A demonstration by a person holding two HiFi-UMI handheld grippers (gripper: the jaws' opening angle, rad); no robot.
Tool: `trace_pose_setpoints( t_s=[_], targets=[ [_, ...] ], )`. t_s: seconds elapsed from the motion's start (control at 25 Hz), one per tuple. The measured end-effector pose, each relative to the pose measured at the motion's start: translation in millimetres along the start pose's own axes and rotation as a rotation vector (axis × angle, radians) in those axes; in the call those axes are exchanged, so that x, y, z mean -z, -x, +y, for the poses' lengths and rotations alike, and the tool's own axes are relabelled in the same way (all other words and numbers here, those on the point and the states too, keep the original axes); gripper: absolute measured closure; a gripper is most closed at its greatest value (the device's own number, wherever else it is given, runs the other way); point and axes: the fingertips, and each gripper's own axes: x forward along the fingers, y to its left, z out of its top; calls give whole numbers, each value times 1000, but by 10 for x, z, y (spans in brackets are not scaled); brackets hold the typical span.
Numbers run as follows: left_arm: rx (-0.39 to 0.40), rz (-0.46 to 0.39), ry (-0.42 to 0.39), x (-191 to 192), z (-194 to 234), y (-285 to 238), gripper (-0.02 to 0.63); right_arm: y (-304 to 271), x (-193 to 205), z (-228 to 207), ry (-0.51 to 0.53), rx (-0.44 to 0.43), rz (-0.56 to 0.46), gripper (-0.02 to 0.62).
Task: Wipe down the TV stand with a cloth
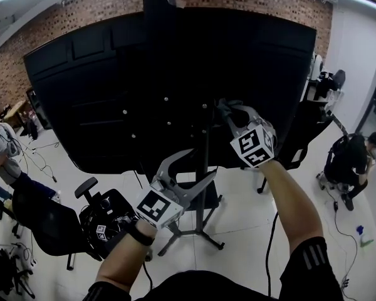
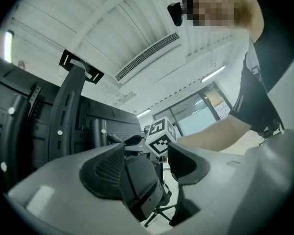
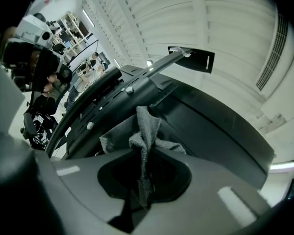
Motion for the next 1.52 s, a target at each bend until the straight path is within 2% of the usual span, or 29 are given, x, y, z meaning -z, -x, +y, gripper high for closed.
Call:
trace_pose_setpoints(
  t_s=[0.24, 0.52, 0.84, 0.96, 1.12, 1.32, 1.52],
  targets=[
    [4, 9, 24, 117, -82, -165, 310, 166, 333, -286, -25, 37, 39, 565],
    [17, -3, 3, 131, -201, -337, 310, 399, 749, -604, -47, 86, 91, 565],
    [13, 17, -20, 130, -292, -307, 310, 528, 929, -716, -75, 109, 118, 565],
    [1, 17, -33, 104, -274, -207, 310, 598, 733, -706, -116, 110, 58, 565],
    [-27, 5, -49, 6, -172, 17, 310, 677, 191, -525, -137, 75, -67, 565],
    [-75, -11, -67, -70, 37, 429, 310, 706, -453, -60, -176, -3, -213, 565],
    [-122, 8, -29, -22, 361, 942, 310, 587, -1009, 484, -190, -48, -277, 565]
  ],
)
